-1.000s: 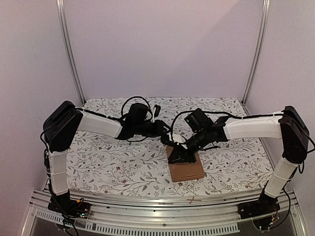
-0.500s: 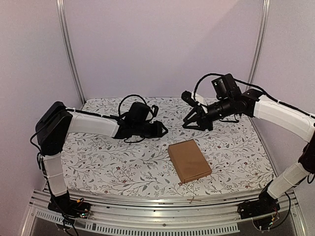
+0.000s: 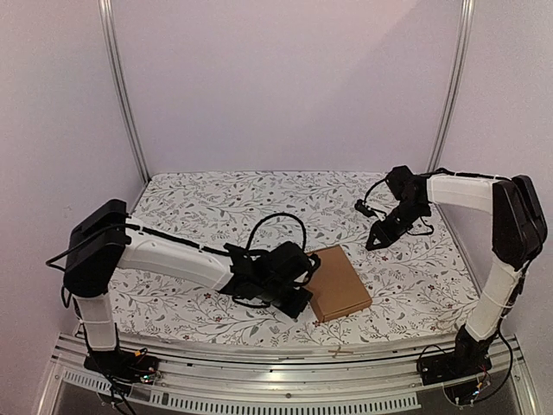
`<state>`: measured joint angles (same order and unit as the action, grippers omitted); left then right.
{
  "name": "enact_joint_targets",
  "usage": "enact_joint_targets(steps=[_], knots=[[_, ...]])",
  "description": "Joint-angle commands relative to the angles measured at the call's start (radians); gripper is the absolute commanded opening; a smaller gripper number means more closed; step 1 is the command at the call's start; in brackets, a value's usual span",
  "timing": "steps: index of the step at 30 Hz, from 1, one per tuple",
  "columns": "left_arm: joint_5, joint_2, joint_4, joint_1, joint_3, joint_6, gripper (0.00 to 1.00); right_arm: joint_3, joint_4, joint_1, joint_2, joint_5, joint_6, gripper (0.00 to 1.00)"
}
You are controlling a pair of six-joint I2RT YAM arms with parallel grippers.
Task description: Fold the paper box
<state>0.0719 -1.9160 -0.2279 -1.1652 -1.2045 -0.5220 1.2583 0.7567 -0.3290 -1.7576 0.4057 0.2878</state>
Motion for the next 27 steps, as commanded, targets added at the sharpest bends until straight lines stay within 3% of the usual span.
enact_joint_targets(steps=[1, 5, 13, 17, 22, 27], knots=[[0.012, -0.087, -0.088, -0.045, -0.046, 0.038, 0.0, 0.065, 0.162, -0.01, -0.115, -0.101, 0.012, 0.12], [0.005, -0.141, -0.119, -0.068, -0.094, 0.046, 0.0, 0.08, 0.22, -0.009, -0.205, -0.175, 0.068, 0.11], [0.011, -0.134, -0.156, -0.124, -0.122, 0.04, 0.0, 0.064, 0.321, -0.069, -0.248, -0.133, 0.1, 0.11], [-0.038, -0.182, -0.108, -0.133, -0.183, 0.058, 0.0, 0.066, 0.394, -0.158, -0.284, -0.017, 0.09, 0.11], [0.006, -0.296, -0.086, -0.132, -0.326, 0.087, 0.0, 0.078, 0.467, -0.187, -0.409, 0.276, 0.065, 0.1], [0.112, -0.264, -0.074, -0.132, -0.291, 0.071, 0.0, 0.083, 0.474, -0.173, -0.411, 0.295, 0.082, 0.1]])
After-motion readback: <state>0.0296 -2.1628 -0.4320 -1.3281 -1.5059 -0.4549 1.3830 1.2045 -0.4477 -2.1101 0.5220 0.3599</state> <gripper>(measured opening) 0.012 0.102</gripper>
